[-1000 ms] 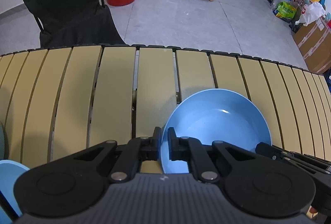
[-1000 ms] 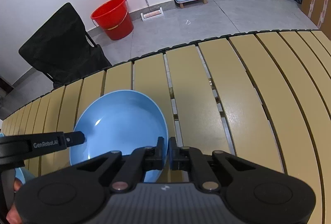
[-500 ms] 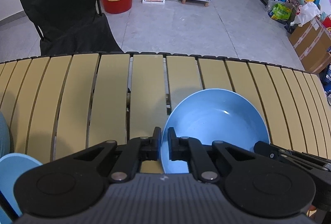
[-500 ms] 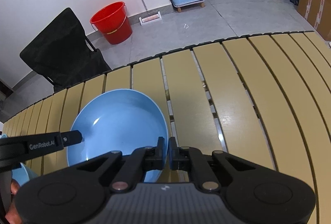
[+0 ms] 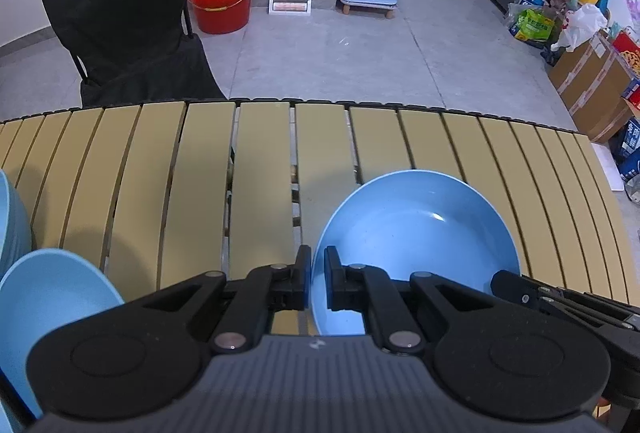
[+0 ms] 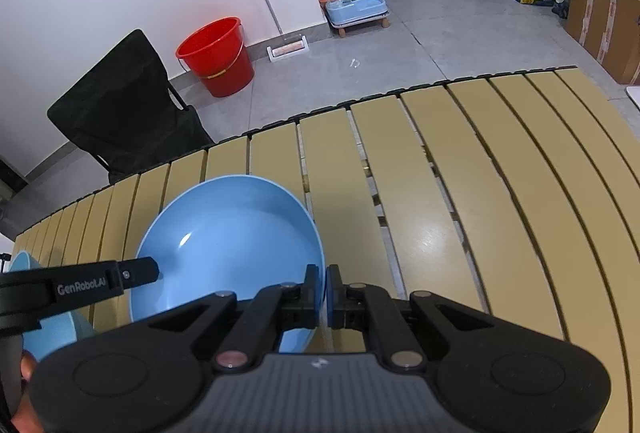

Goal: Organize plates and bowls
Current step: 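Lift the second blue plate with both tools and carry it toward the plate stack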

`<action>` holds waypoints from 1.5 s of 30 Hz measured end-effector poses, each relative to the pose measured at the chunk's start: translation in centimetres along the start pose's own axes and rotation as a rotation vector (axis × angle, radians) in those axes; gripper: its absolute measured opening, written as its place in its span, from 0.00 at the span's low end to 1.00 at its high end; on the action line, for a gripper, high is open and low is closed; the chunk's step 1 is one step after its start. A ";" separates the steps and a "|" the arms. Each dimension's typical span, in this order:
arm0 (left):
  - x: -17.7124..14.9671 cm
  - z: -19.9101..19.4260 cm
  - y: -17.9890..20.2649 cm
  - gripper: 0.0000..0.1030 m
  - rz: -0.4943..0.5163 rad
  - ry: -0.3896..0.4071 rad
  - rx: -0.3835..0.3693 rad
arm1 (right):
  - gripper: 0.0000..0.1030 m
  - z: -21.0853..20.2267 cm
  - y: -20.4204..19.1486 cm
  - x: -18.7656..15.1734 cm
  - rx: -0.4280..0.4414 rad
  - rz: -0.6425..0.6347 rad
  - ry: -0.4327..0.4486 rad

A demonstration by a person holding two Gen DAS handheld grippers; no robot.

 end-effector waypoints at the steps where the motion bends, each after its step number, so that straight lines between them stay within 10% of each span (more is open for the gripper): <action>1: -0.3 -0.3 0.2 0.07 0.002 0.002 -0.003 | 0.03 -0.4 0.1 -0.2 -0.002 -0.001 0.002; 45: -15.2 -15.0 1.0 0.08 -0.047 0.056 -0.015 | 0.03 -16.3 0.2 -12.4 -0.037 -0.029 0.067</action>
Point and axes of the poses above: each gripper's, at about its wrist camera, not at the fingertips, and z roughly the way its jaws point, y to its right, x to its top, the point moved 3 cm from there along z, roughly the way its jaws point, and after that the axes turned 10 degrees about -z, right-handed, at the moved point
